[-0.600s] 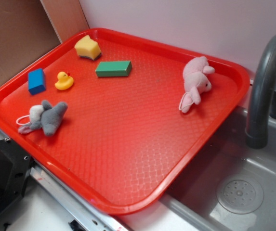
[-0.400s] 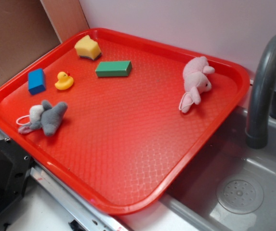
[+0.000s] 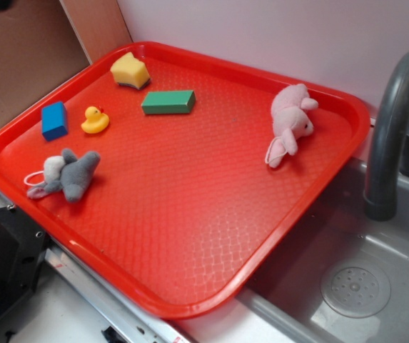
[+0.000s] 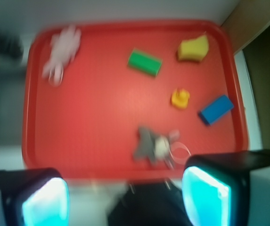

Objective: Grab the green sponge.

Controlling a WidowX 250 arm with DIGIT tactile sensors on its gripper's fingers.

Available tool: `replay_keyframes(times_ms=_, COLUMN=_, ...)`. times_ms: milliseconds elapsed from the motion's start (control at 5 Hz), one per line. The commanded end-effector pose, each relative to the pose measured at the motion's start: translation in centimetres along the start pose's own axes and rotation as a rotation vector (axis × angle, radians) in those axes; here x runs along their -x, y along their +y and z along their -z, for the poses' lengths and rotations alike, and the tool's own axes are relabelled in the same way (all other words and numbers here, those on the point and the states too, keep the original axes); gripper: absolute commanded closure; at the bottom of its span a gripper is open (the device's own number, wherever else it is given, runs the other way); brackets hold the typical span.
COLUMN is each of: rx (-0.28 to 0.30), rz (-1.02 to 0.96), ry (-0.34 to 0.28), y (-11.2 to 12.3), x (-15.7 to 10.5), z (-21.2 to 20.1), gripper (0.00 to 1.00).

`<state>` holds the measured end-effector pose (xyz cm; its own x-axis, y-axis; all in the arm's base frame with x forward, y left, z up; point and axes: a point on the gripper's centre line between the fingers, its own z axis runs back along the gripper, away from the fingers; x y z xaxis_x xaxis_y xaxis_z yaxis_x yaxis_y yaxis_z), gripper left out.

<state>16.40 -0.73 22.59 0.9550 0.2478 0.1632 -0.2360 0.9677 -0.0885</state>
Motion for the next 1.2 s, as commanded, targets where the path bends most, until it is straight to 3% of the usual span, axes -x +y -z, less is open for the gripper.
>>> replay_keyframes(times_ms=0, rx=-0.048, rz=-0.469, ry=-0.109, y=1.9, x=-6.4, z=3.1, gripper=0.00)
replay_keyframes(times_ms=200, rx=-0.108, rz=-0.603, ry=-0.198, y=3.2, x=-8.6, z=5.7, gripper=0.00)
replay_keyframes(times_ms=600, rx=-0.169, rz=-0.692, ry=-0.262, y=5.8, x=-11.2, z=10.3, gripper=0.00)
replay_keyframes(times_ms=800, rx=-0.150, rz=-0.677, ry=-0.272, y=7.2, x=-13.2, z=12.5, gripper=0.00)
replay_keyframes(times_ms=1000, rx=-0.094, rz=-0.671, ry=-0.255, y=8.4, x=-15.0, z=14.2, gripper=0.00)
